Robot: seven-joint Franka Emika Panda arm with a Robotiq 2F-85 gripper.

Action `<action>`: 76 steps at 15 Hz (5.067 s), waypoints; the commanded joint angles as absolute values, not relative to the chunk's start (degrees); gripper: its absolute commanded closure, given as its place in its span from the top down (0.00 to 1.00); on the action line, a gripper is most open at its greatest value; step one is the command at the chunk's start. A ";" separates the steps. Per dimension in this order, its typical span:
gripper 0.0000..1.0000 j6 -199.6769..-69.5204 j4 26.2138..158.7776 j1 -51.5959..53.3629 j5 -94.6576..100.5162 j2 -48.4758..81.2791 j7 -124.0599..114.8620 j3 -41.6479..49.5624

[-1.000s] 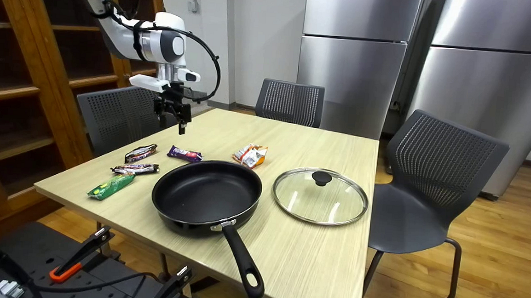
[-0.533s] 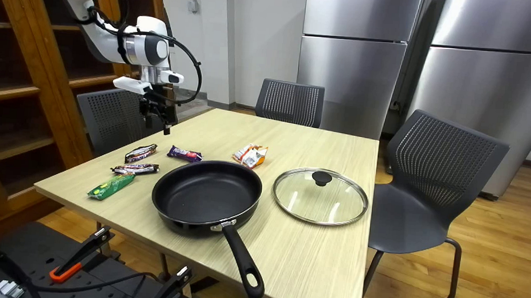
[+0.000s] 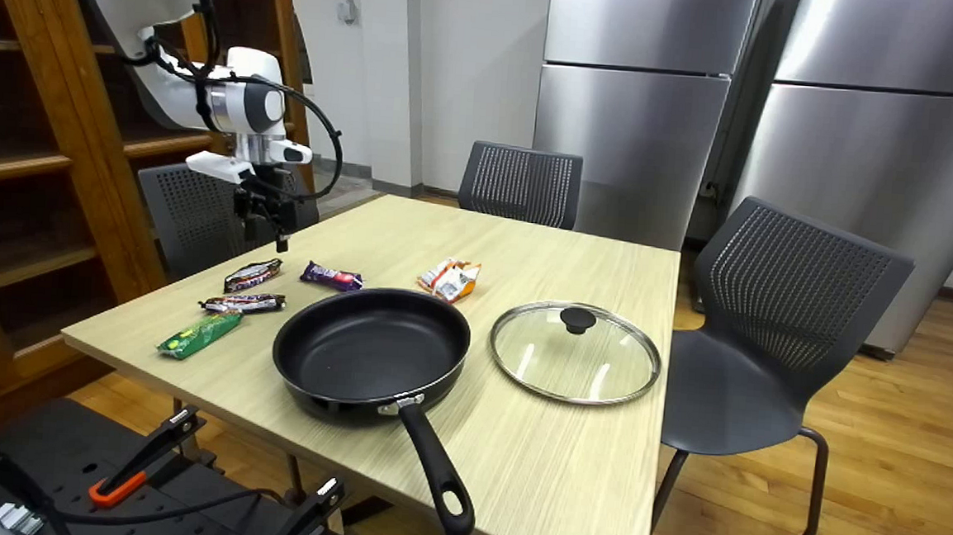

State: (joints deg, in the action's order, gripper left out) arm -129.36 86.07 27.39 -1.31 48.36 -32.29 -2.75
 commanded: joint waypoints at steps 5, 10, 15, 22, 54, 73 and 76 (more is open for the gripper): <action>1.00 -127.17 82.09 27.26 -2.39 52.66 -32.73 -4.56; 1.00 -126.47 81.12 26.92 -3.07 54.43 -32.20 -4.84; 1.00 -125.87 79.79 26.94 -3.35 55.84 -32.13 -4.72; 0.51 -124.74 77.67 27.25 -2.97 57.15 -32.35 -4.40; 0.03 -137.84 102.65 22.82 -3.36 36.90 -32.86 -2.29; 0.03 -149.12 131.90 10.59 -5.07 16.80 -27.69 -0.04; 0.03 -148.85 133.38 8.28 -4.65 15.98 -25.85 0.93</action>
State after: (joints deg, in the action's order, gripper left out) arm -148.33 129.99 10.51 -3.61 19.19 -29.02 0.77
